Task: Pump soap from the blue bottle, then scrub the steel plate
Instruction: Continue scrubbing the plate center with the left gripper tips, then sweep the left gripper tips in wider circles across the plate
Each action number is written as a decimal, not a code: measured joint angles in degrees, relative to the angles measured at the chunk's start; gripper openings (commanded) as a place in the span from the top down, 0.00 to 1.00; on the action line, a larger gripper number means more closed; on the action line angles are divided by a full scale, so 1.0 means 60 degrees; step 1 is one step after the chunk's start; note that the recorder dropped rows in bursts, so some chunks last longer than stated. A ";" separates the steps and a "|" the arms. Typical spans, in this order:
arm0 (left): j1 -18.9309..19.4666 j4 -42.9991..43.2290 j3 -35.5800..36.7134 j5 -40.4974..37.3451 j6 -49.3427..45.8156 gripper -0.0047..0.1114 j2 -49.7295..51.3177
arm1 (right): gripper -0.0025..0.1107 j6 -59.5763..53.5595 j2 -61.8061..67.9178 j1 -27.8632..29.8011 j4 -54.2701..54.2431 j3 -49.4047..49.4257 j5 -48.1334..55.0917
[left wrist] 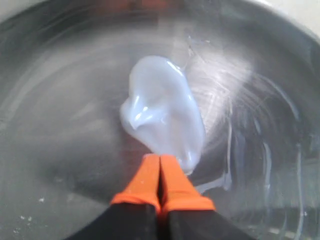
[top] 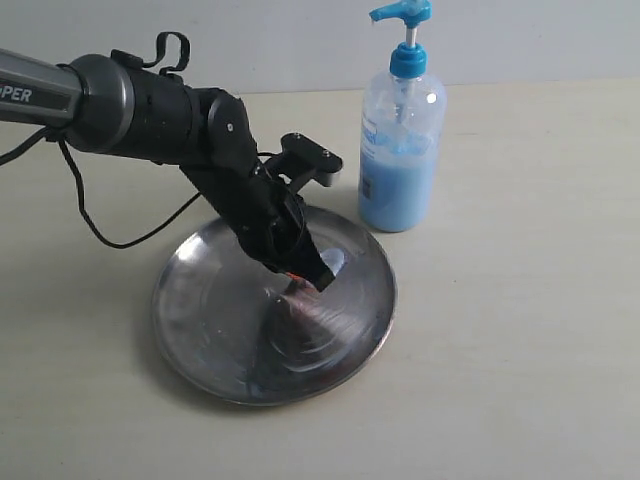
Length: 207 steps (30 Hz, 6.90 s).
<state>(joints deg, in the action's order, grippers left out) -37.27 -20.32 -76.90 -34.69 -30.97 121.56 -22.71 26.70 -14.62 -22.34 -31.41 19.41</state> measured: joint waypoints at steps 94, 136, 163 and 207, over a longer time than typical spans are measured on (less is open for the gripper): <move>-0.0001 -0.2776 -0.0070 -0.0124 0.0989 0.96 0.0421 | 0.98 0.0000 -0.0036 0.0000 0.0000 0.0000 0.0035; -0.0001 -0.3488 -0.0020 -0.0163 -0.0502 0.96 0.0471 | 0.98 0.0018 -0.0036 0.0000 0.0000 0.0000 0.0080; -0.0001 -0.2880 -0.0055 0.2404 -0.1047 0.96 0.0747 | 0.98 0.0018 -0.0036 0.0000 0.0000 0.0000 0.0119; -0.0001 -0.0791 -0.0151 0.1459 0.3024 0.96 0.0578 | 0.98 0.0018 -0.0036 0.0000 -0.0130 0.0000 0.0119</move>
<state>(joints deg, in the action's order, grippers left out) -37.27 -25.06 -77.80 -25.93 -12.83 125.03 -22.60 26.48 -14.62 -23.12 -31.41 20.13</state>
